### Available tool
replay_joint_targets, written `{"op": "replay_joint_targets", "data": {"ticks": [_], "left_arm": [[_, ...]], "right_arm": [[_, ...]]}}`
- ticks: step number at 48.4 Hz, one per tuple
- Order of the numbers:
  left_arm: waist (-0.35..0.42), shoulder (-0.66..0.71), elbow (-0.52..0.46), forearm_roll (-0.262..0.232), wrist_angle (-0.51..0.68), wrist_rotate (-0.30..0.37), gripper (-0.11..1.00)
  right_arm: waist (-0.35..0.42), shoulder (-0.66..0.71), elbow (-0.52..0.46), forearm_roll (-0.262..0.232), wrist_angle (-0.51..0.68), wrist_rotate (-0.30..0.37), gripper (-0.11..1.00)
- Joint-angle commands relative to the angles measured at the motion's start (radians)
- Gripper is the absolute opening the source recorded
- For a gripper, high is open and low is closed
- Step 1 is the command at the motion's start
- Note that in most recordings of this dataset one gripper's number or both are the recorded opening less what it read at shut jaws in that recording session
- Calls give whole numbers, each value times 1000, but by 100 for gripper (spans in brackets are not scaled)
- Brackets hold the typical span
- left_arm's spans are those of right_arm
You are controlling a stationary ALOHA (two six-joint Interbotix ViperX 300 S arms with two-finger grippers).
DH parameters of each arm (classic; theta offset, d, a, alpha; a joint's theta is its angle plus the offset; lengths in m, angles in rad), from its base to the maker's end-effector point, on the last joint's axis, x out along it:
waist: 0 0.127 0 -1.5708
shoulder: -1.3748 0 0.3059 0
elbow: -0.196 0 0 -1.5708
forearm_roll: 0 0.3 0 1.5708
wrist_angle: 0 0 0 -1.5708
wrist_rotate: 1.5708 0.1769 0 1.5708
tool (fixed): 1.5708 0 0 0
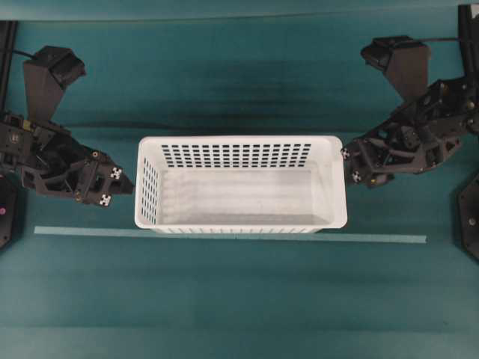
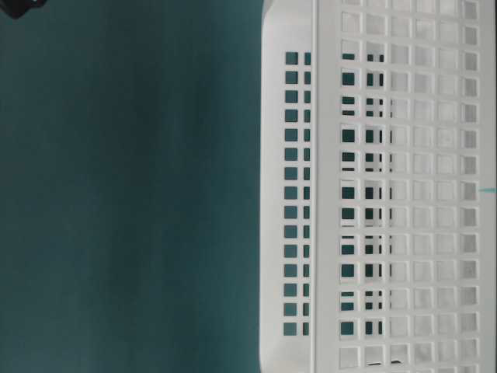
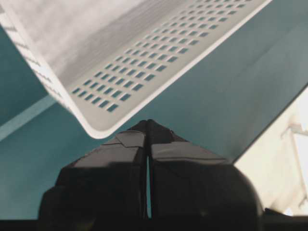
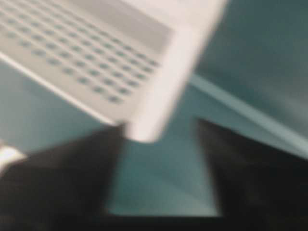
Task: Lift the white basket with both hands.
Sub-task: 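Move both grippers inward toward the short ends of the white basket, then lower both open grippers over the basket's left and right rims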
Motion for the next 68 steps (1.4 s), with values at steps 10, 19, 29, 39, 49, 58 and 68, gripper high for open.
{"op": "replay_joint_targets", "data": {"ticks": [10,19,29,39,49,58,68], "left_arm": [[-3,11,-20,3,14,38,1],[-6,17,-25,3,44,32,38],[34,72,-28,3,37,28,93],[67,164,-29,3,31,21,95],[75,232,-29,3,31,21,96],[89,284,-15,3,-5,23,96],[91,367,6,3,-81,21,96]], "right_arm": [[12,58,-5,-67,-20,130,84],[49,107,-11,-150,-15,268,84],[101,140,-12,-258,-20,417,84],[107,149,-17,-310,-20,500,84],[115,193,-48,-318,-21,509,84],[129,258,-66,-321,-28,512,84],[158,316,-60,-321,-71,555,84]]}}
